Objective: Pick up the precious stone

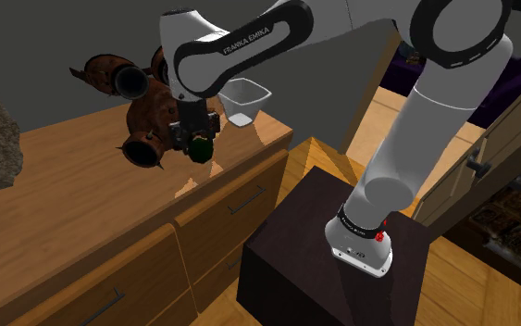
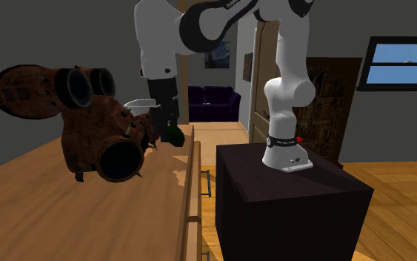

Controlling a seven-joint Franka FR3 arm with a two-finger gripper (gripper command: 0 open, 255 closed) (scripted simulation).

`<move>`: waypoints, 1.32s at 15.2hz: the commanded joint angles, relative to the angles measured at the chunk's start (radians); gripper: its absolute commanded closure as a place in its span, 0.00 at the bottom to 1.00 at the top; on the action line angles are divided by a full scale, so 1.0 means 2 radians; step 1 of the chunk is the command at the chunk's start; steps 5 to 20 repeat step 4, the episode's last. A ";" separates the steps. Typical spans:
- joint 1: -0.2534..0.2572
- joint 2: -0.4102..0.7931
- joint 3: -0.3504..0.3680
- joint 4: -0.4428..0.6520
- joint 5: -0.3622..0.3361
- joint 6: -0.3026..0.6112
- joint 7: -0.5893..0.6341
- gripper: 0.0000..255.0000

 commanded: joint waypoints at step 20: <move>0.000 -0.009 0.000 0.013 0.003 -0.022 -0.001 1.00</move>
